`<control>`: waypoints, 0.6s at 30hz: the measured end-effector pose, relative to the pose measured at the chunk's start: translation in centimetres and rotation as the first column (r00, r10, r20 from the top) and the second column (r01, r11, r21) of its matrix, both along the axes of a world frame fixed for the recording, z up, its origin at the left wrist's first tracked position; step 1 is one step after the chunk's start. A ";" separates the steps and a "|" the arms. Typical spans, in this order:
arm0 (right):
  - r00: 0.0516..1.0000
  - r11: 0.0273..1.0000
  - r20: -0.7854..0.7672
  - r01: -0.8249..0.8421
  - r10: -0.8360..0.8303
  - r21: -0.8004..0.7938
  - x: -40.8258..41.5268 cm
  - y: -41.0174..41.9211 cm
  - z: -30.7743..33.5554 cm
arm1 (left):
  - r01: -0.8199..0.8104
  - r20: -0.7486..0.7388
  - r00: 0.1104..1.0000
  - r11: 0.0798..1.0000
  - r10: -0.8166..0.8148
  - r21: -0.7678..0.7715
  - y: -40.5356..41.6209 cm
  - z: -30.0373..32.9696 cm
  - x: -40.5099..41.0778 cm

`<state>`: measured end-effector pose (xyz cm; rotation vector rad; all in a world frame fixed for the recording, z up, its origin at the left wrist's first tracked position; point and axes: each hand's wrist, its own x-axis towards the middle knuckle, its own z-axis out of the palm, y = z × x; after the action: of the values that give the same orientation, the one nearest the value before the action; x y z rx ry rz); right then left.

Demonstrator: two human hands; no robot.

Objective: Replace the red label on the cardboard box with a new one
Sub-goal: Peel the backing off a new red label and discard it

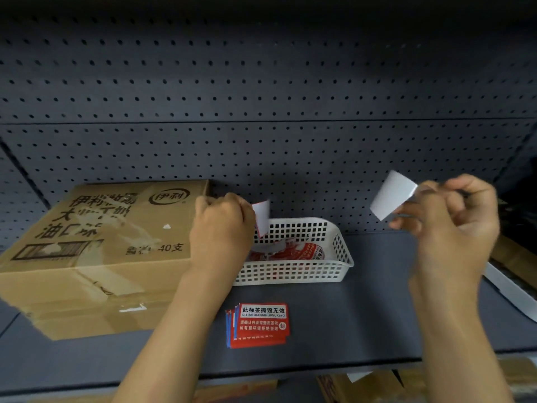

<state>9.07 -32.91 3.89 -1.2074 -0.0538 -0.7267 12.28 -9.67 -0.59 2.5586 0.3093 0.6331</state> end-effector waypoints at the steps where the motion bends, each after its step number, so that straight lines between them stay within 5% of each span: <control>1: 1.000 1.000 -0.002 -0.007 0.007 -0.006 0.1 0.0 0.0 | 0.001 -0.005 1.000 1.000 -0.001 0.015 -0.3 0.0 0.2; 10: 0.994 0.995 -0.058 -0.094 0.092 -0.032 0.8 0.3 -0.7 | 0.068 -0.119 0.991 0.997 -0.065 0.027 -2.5 -1.7 1.6; 18: 0.979 0.979 -0.115 -0.180 0.169 -0.100 0.9 2.1 -1.6 | 0.452 0.251 0.882 0.866 -0.399 -0.214 -4.9 2.3 -3.1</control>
<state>9.97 -30.80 2.24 -1.3262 -0.1119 -0.5106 9.23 -14.61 1.69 2.1766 -0.2292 0.6193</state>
